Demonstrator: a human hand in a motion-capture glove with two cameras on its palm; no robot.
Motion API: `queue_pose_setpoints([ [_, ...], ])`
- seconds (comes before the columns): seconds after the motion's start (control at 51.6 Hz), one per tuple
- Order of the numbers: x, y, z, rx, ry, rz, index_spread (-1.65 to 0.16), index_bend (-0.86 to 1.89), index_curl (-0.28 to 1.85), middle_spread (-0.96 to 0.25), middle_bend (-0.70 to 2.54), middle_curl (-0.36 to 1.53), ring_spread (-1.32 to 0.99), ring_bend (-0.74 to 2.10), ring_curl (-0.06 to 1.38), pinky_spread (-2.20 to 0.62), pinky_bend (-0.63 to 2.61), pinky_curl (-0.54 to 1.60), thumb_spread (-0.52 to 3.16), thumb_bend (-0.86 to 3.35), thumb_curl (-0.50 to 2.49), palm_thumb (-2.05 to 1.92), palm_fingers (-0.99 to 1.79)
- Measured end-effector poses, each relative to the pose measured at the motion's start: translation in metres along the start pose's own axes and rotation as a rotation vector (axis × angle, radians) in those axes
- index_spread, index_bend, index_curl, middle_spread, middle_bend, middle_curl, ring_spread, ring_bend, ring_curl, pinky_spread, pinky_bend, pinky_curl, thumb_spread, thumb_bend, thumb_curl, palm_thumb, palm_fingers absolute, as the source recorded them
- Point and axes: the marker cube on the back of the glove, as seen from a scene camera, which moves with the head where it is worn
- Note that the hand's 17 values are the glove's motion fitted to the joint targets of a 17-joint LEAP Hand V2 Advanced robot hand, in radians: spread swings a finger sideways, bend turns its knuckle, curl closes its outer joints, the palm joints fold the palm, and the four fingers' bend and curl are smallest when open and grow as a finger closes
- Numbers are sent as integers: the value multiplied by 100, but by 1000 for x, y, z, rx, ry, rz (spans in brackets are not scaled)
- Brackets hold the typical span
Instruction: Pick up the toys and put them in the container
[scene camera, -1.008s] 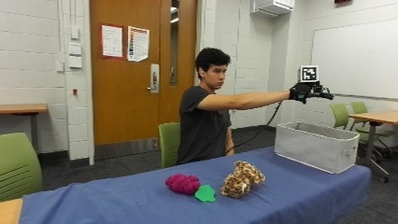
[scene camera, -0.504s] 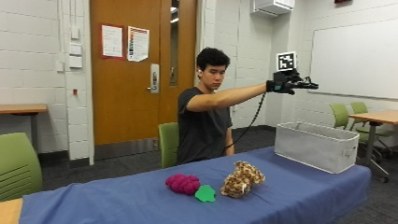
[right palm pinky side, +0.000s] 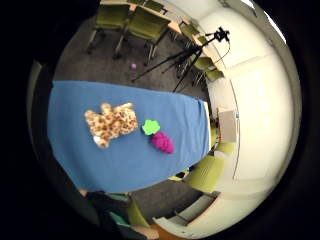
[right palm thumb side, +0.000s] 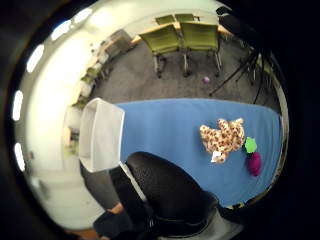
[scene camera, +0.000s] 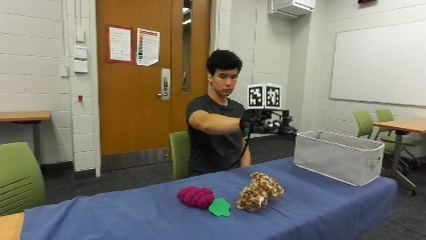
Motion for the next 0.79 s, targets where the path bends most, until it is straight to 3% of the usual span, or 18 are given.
queue_pose_setpoints([
  [0.349, 31, -11, 132, -216, -74, 66, -27, 20, 44, -16, 17, 40, -36, 15, 25, -11, 52, 33, 90, -13, 13, -19, -8],
  [0.795, 38, 18, 202, -404, -138, 65, -25, 20, 47, -13, 7, 32, -27, 7, 17, -4, 57, 36, 78, -15, 11, -21, -24],
])
